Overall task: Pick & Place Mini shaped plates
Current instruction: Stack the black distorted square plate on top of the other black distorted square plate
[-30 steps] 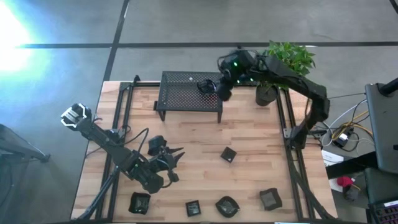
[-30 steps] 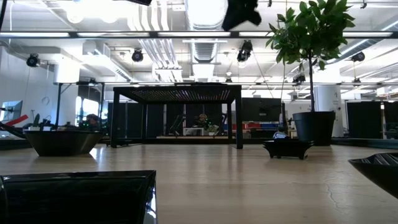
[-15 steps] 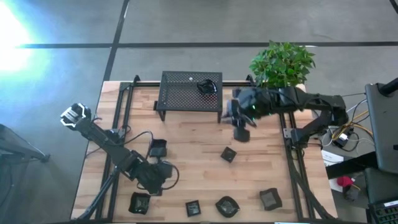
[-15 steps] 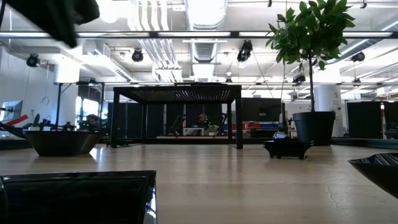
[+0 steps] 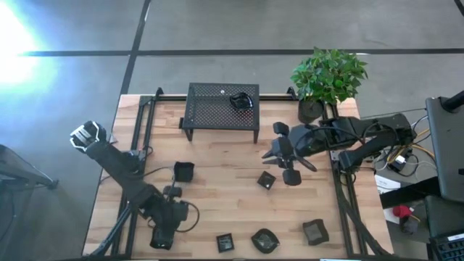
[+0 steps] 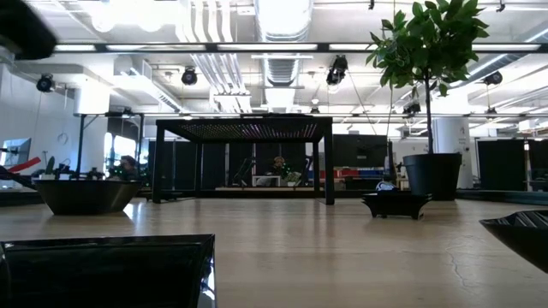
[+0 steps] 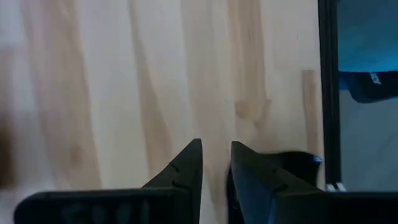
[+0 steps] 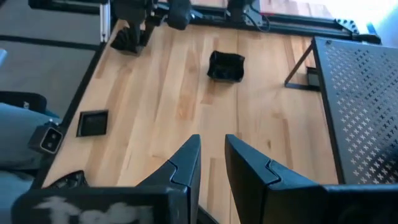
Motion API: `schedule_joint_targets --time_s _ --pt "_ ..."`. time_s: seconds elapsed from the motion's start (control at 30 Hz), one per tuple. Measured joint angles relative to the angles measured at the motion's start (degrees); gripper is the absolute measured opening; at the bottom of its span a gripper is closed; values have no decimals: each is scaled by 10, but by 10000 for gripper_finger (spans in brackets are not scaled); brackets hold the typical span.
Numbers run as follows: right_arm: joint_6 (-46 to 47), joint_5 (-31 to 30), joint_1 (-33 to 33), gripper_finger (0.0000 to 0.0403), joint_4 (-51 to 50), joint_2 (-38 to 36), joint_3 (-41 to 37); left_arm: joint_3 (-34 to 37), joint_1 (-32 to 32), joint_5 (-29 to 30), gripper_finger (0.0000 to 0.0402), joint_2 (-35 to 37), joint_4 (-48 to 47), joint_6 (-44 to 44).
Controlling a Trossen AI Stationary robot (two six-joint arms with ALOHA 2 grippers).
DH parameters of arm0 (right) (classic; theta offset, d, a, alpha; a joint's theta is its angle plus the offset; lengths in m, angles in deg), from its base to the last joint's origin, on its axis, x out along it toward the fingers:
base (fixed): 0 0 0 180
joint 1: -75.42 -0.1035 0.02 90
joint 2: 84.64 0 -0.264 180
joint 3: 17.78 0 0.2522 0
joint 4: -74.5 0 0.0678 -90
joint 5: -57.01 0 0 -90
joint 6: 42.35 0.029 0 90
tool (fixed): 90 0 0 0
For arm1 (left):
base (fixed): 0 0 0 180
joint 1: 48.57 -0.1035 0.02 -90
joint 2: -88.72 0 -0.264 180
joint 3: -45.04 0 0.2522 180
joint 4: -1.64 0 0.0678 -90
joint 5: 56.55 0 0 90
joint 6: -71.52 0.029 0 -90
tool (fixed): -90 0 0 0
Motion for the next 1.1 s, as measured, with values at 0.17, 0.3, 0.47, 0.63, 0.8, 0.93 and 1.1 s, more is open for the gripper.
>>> schedule_joint_targets --time_s 0.17,0.3,0.47,0.63,0.8,0.93,1.1 --pt "1 0 0 68 42 -19 -36 17 56 7 78 -9 7 -76" --pt "2 0 0 68 57 -36 -60 30 79 12 78 -26 8 -106" --pt "20 0 0 68 81 -51 -82 41 82 9 78 -51 22 -110" --pt "28 0 0 68 81 -61 -85 47 82 4 78 -65 48 -110" --pt "27 0 0 68 81 -67 -85 47 82 4 78 -76 47 -110" --pt "26 -1 0 68 80 -69 -85 47 82 4 78 -77 48 -110" --pt "26 -1 0 68 80 -71 -85 46 82 -6 78 -76 48 -114"
